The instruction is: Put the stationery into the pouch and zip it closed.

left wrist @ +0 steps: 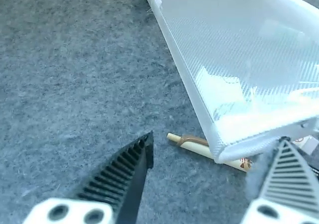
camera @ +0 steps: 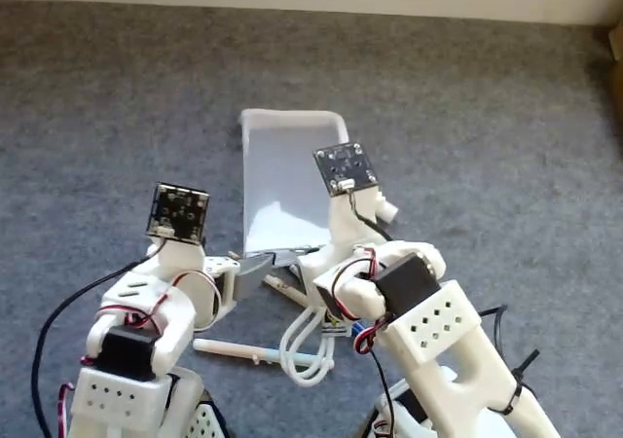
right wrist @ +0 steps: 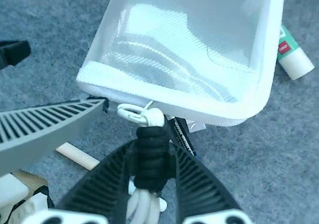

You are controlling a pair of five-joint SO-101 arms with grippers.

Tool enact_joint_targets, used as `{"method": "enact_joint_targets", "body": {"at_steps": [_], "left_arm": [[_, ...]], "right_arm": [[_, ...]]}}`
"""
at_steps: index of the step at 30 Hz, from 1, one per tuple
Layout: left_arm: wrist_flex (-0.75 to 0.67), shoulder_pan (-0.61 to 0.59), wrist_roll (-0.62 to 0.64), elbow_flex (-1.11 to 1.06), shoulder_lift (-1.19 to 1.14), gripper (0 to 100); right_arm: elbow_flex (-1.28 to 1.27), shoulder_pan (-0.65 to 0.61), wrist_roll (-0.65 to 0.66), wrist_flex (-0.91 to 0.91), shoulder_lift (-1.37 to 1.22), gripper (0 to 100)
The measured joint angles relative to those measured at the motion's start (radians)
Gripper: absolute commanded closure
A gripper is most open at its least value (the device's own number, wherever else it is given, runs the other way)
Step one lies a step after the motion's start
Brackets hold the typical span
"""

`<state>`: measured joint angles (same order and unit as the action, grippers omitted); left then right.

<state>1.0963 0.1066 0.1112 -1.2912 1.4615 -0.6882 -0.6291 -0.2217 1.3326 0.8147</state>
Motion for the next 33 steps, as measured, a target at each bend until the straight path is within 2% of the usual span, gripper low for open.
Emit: {"method": "enact_joint_targets", "body": {"at_steps": [6,10,19,27,33], "left_arm": [[-0.121,-0.005,0.0,-0.098,-0.005,72],[-0.143,-0.011,-0.066,-0.101,-0.005,76],[-0.273,-0.009,-0.1,-0.195,-0.005,77],[-0.29,-0.009,-0.1,-0.196,-0.005,77],[-0.292,-0.021,-0.098,-0.196,-0.005,84]], "right_arm": [[0.0,0.0,0.0,0.012,0.0,99.5],[0.038,0.0,0.0,0.041,0.0,99.5],[0.104,0.0,0.0,0.121,0.0,99.5],[0.104,0.0,0.0,0.124,0.0,99.5],[0.104,0.0,0.0,0.124,0.0,99.5]]}}
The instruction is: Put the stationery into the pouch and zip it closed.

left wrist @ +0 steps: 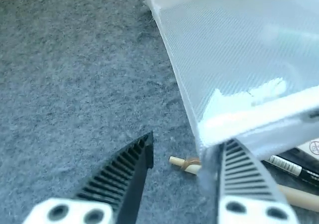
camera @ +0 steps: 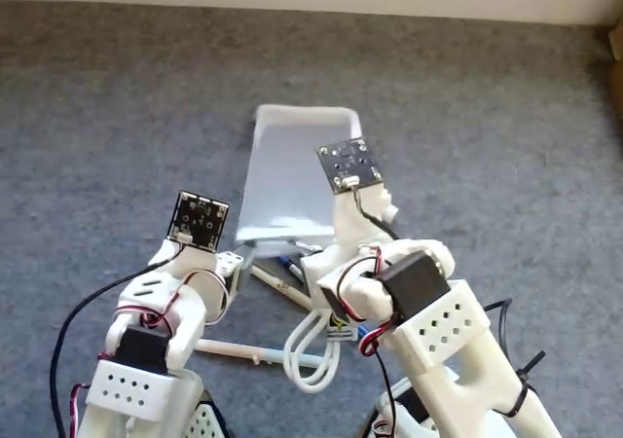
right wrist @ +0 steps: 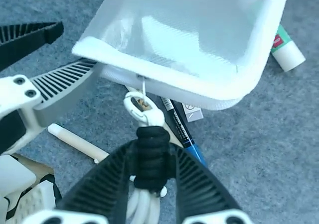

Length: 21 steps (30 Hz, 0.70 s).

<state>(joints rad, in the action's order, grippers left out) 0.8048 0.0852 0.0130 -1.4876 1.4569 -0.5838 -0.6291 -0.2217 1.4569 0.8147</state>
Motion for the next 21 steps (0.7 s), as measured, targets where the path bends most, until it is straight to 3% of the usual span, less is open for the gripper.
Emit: {"method": "enact_joint_targets", "body": {"at_steps": [11,16,21], "left_arm": [[-0.003,-0.014,0.002,0.0,0.008,84],[-0.031,-0.015,0.052,0.0,0.0,75],[-0.034,-0.018,0.075,0.0,0.0,78]], "right_arm": [[0.0,-0.003,0.0,0.0,0.0,99.5],[0.0,-0.003,0.0,0.0,0.0,99.5],[0.0,-0.003,0.0,0.0,0.0,99.5]]}}
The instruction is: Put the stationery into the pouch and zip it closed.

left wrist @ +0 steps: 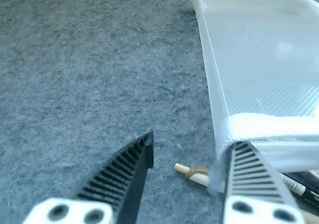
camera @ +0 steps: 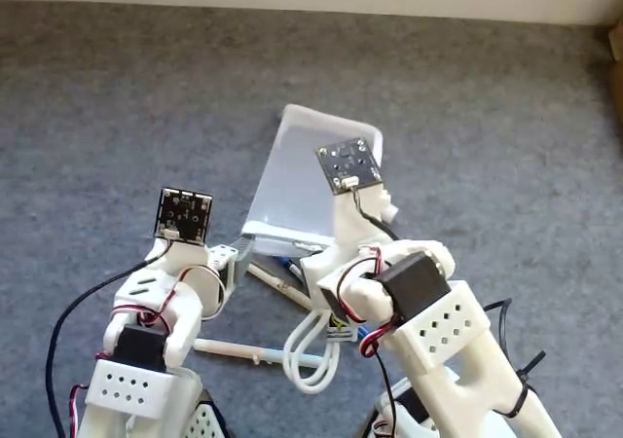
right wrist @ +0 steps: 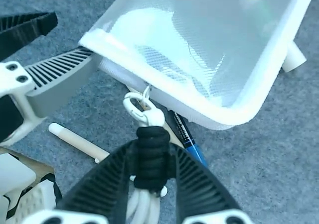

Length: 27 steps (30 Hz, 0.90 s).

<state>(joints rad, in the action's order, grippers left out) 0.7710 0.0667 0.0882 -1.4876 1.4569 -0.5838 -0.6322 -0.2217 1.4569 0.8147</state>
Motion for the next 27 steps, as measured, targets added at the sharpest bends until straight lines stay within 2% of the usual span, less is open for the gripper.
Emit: {"method": "enact_joint_targets", "body": {"at_steps": [9,20,27], "left_arm": [[0.0,0.002,0.0,0.0,0.0,83],[-0.241,0.002,0.0,-0.107,0.0,83],[-0.259,0.003,0.002,-0.11,0.0,99]], "right_arm": [[0.0,0.0,0.0,0.0,0.0,99.5],[0.0,-0.066,-0.002,0.051,0.0,99.5],[0.0,-0.069,-0.002,0.043,0.0,99.5]]}}
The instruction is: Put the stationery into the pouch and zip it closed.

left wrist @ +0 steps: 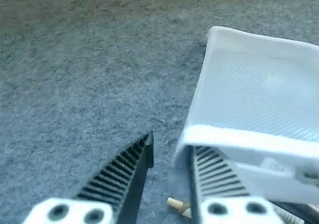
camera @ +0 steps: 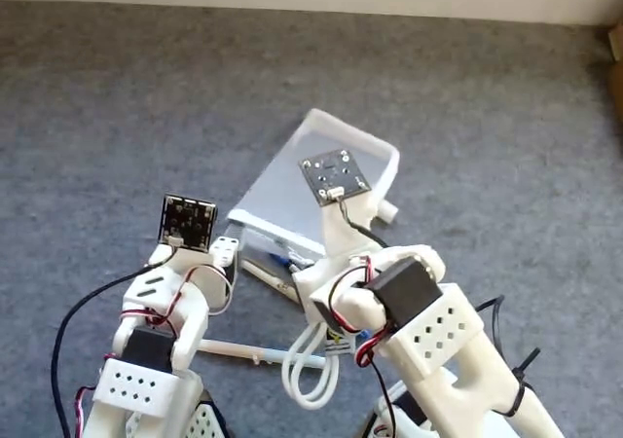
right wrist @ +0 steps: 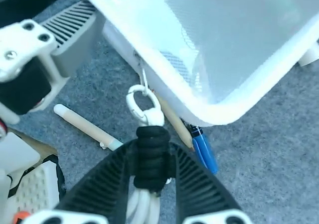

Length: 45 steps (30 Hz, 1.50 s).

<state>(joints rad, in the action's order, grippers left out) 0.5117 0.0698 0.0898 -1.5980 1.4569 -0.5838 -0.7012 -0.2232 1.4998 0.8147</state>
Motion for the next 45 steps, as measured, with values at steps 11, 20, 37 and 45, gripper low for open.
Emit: {"method": "enact_joint_targets", "body": {"at_steps": [11,20,37,45], "left_arm": [[0.18,-0.023,0.0,0.112,0.0,99],[0.499,-0.157,0.0,0.336,0.0,99],[0.697,-0.244,0.0,0.46,0.0,99],[0.701,-0.245,0.0,0.463,0.0,99]], "right_arm": [[0.0,-0.003,0.0,0.0,0.0,99.5],[0.0,-0.005,0.002,0.0,0.0,99.5],[0.0,0.087,0.003,0.0,0.002,98.1],[0.009,0.094,0.0,0.087,0.002,76.7]]}}
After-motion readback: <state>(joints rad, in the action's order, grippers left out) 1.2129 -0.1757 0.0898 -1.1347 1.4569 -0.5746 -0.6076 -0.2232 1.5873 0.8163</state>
